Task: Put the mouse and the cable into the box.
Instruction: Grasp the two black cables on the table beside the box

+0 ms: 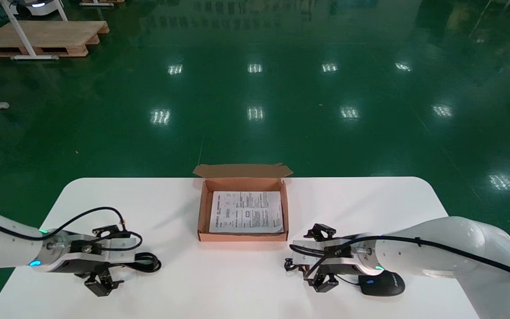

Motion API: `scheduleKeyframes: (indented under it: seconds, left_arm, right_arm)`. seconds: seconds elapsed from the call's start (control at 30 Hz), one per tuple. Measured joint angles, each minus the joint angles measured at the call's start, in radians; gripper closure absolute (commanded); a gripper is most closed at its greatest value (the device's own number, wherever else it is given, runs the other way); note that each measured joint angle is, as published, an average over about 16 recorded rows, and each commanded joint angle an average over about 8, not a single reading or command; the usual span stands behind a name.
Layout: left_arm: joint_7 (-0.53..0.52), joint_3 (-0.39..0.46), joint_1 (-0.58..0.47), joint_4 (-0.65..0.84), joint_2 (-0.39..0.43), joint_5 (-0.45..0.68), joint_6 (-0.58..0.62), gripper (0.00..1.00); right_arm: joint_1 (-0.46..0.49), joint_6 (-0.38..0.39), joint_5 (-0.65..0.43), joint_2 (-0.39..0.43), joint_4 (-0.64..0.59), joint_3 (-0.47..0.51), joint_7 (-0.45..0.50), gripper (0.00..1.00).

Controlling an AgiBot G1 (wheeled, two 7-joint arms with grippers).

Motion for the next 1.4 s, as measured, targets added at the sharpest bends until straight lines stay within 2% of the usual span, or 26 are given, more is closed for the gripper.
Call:
scheduleKeyframes:
  seconds: [0.1,0.13,0.17,0.2,0.33,0.37,0.4,0.47,1.4]
  left_arm:
    - [0.004,-0.001,-0.002,0.007,0.002,-0.001,-0.001,0.00]
    - [0.006,-0.001,-0.003,0.008,0.002,-0.001,-0.001,0.00]
    - [0.007,-0.001,-0.003,0.010,0.003,-0.002,-0.001,0.07]
    - [0.007,-0.001,-0.003,0.011,0.003,-0.002,-0.002,0.16]
    - [0.009,-0.001,-0.005,0.015,0.004,-0.003,-0.002,0.67]
    - [0.010,-0.001,-0.005,0.015,0.004,-0.003,-0.002,0.79]
    - [0.010,-0.002,-0.005,0.015,0.004,-0.003,-0.002,0.92]
    - [0.010,-0.002,-0.005,0.015,0.004,-0.003,-0.002,1.00]
    - [0.008,-0.001,-0.003,0.011,0.003,-0.003,-0.002,1.00]
  right_arm:
    - [0.015,0.011,0.005,-0.019,-0.053,0.001,-0.024,0.02]
    - [0.019,0.013,0.007,-0.023,-0.066,0.002,-0.030,0.10]
    - [0.022,0.015,0.009,-0.027,-0.077,0.003,-0.036,0.22]
    - [0.025,0.016,0.010,-0.030,-0.087,0.003,-0.040,0.35]
    - [0.032,0.019,0.014,-0.036,-0.108,0.004,-0.051,0.85]
    - [0.032,0.020,0.014,-0.037,-0.110,0.005,-0.051,0.95]
    - [0.033,0.020,0.014,-0.037,-0.112,0.005,-0.052,0.99]
    - [0.033,0.020,0.015,-0.037,-0.112,0.005,-0.052,1.00]
    - [0.025,0.013,0.015,-0.027,-0.083,0.005,-0.044,1.00]
